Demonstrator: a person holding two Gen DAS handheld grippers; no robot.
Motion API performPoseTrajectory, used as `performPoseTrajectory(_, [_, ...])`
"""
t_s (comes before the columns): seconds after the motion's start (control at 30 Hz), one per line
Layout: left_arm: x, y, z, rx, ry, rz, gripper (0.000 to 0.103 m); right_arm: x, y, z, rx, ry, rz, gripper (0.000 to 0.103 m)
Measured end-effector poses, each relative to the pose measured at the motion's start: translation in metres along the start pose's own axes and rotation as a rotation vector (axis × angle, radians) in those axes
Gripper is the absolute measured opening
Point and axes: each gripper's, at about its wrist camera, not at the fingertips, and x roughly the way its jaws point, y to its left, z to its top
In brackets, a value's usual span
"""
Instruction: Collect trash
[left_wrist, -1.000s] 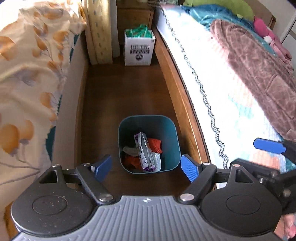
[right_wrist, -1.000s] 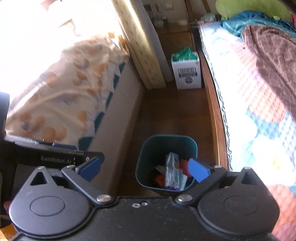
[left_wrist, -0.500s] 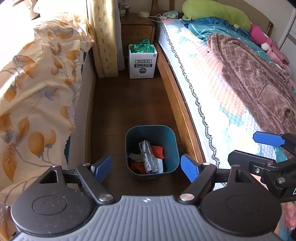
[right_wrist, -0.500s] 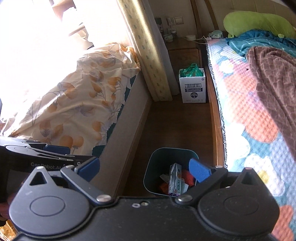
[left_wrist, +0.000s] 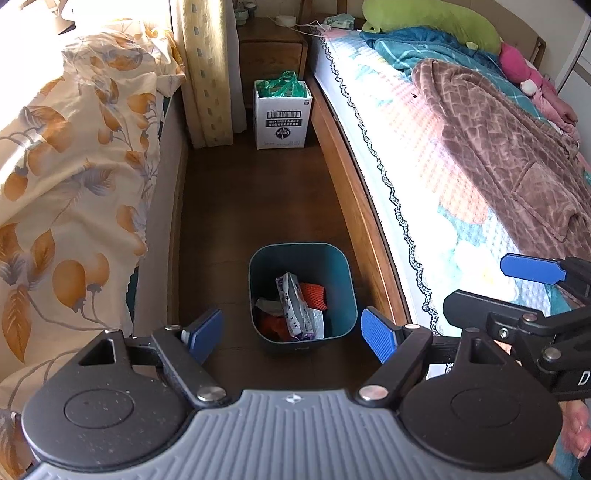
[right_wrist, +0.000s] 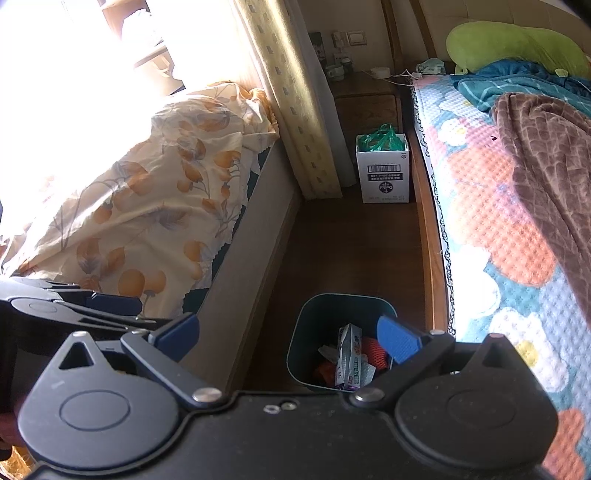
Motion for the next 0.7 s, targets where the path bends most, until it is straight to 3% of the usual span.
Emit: performPoseTrajectory(0.7, [-0.0012,0.0033,0.0063,-0.002,0.01,-0.017,0.082,0.0014,0.002,0.0054,0.002,0.006,-0.014,0.103])
